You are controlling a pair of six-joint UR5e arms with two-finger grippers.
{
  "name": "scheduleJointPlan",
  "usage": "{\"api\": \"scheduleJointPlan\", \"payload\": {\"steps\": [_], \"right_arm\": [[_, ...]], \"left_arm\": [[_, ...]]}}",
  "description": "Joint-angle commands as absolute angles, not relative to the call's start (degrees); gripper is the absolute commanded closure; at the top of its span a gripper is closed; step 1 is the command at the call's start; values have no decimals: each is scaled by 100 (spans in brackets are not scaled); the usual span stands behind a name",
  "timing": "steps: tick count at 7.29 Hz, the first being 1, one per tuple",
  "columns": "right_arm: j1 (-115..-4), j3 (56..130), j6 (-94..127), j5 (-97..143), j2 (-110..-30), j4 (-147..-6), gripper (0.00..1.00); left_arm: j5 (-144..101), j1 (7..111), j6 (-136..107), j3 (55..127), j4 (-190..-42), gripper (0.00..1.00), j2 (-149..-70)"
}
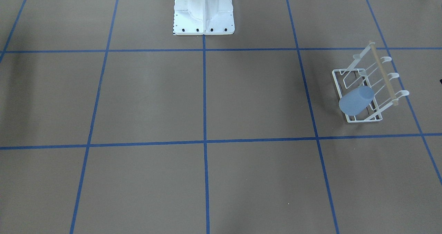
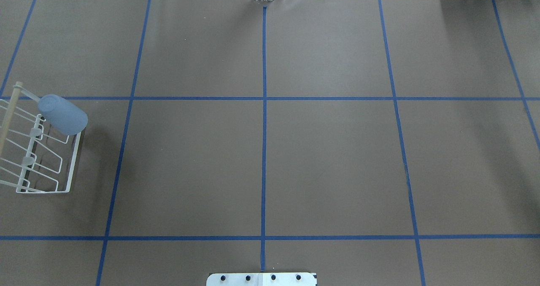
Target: Hang cup on cup holder
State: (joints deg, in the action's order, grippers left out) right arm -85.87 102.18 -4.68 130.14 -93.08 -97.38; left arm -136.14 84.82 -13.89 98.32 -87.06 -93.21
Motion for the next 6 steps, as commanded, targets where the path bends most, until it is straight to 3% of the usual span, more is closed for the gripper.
{"api": "scheduleJointPlan", "payload": {"steps": [1, 6], "right_arm": [[-8578, 10213, -457, 13043, -9316, -9738, 0], [-8578, 10221, -448, 13043, -9510, -9730, 0]], "left_arm": [[-13605, 8481, -1389, 9817, -8710, 2, -9316], [-13597, 8481, -1398, 9826, -8710, 2, -9316]]}}
